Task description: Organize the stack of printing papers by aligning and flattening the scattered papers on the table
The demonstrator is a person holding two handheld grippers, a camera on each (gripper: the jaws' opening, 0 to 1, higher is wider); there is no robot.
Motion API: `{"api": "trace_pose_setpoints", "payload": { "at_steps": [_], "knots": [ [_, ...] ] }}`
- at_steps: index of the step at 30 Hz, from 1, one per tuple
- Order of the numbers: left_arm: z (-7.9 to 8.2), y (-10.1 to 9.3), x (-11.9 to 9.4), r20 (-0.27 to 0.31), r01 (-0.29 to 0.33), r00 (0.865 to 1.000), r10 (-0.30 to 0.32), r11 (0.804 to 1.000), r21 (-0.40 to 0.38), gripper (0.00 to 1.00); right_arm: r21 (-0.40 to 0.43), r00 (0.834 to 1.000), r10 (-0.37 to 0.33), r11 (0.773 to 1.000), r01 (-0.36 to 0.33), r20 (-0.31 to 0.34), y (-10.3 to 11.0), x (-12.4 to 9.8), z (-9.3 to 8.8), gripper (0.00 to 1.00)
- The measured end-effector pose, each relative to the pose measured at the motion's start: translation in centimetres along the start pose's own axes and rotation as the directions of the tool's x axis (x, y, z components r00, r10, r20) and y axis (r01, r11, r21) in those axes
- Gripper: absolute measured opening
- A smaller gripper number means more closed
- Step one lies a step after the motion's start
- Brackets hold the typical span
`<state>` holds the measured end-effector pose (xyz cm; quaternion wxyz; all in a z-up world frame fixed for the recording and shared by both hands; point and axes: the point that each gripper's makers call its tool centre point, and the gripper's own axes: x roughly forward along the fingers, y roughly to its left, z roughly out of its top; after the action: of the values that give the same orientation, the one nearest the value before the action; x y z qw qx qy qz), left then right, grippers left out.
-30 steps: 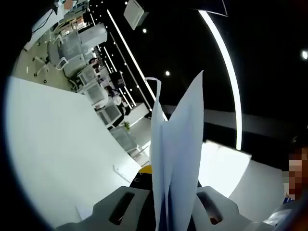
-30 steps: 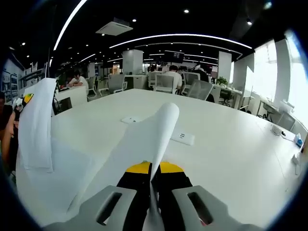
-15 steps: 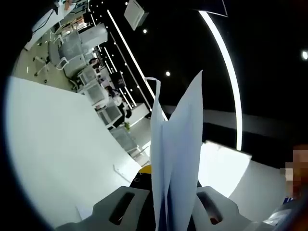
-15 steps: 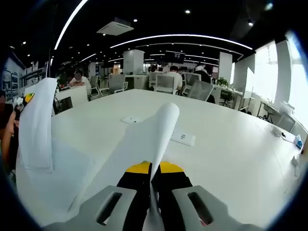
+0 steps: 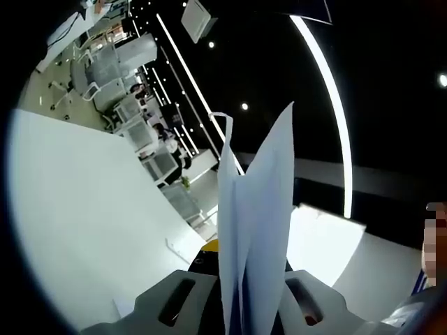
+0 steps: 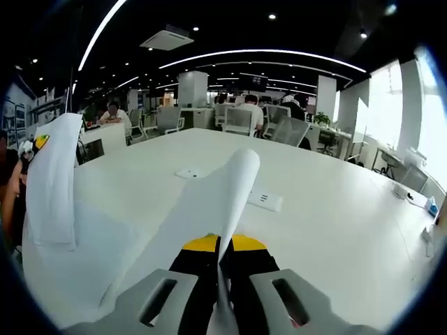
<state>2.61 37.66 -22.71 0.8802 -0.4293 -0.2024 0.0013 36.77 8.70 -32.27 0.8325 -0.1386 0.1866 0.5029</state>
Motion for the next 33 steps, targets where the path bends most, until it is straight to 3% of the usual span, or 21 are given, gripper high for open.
{"api": "trace_pose_setpoints", "payload": {
  "at_steps": [33],
  "knots": [
    [-0.19,-0.57,0.03,0.001,0.001,1.0,-0.001,1.0,0.012,0.06,-0.036,1.0,0.016,0.999,-0.016,0.018,0.58,-0.3,1.05,0.0]
  ]
}}
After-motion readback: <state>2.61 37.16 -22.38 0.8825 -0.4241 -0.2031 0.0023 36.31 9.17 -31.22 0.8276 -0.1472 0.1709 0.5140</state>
